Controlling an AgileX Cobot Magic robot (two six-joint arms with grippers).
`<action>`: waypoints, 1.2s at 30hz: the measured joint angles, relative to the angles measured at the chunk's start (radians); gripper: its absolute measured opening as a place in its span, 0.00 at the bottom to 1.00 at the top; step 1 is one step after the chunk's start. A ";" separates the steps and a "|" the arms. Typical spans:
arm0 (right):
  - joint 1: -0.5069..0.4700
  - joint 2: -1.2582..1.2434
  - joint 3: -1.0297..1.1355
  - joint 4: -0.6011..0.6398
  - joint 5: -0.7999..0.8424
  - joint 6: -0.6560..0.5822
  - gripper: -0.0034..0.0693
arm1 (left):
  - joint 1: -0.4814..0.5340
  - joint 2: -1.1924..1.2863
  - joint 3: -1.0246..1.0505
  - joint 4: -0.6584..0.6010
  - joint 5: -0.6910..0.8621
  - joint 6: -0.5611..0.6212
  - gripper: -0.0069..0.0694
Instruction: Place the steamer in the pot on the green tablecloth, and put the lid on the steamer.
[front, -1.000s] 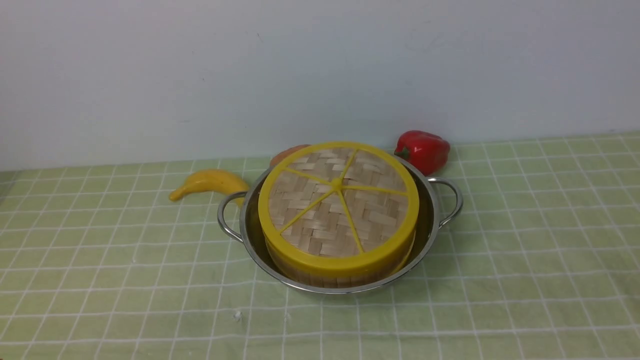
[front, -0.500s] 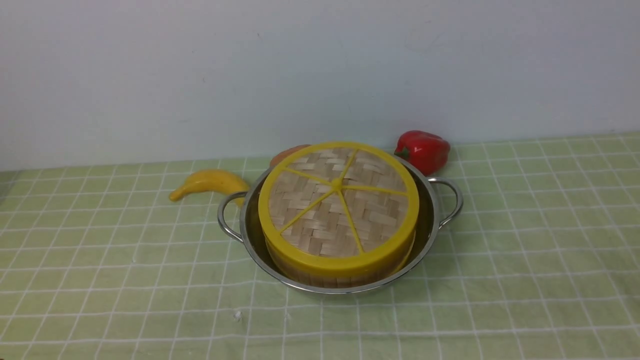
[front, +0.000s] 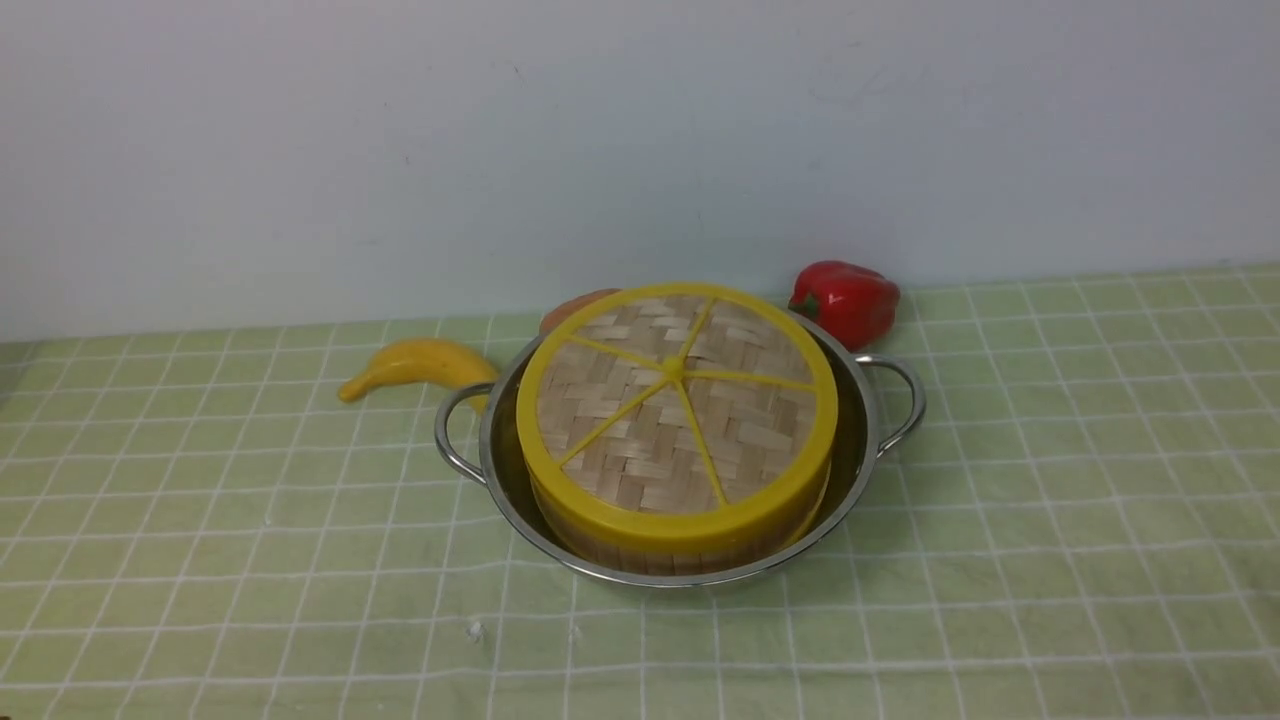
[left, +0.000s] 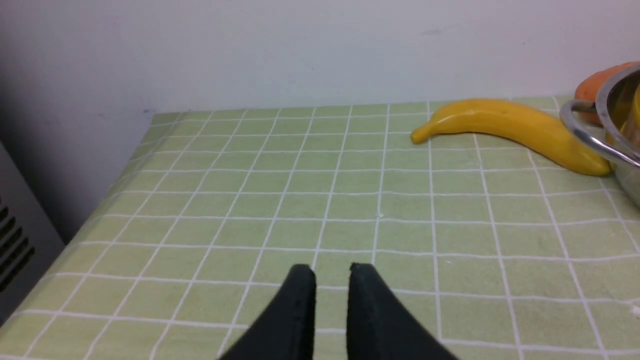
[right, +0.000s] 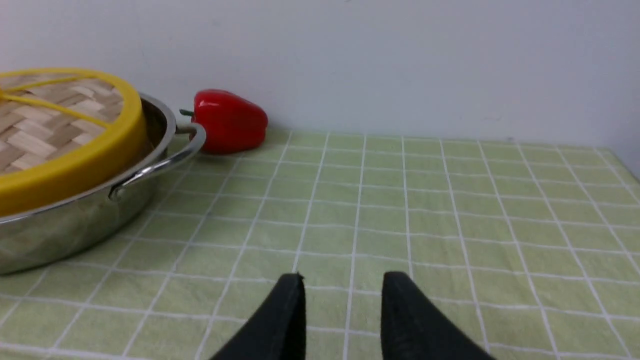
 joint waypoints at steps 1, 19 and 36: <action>0.000 0.001 0.000 0.000 0.000 0.002 0.38 | 0.000 0.000 0.000 0.000 0.000 0.000 0.22; 0.000 0.004 0.001 0.000 0.000 0.005 0.38 | 0.000 0.000 0.000 0.000 0.000 0.000 0.25; 0.000 0.004 0.001 0.000 0.000 0.006 0.38 | 0.000 0.000 0.000 0.000 0.000 0.000 0.28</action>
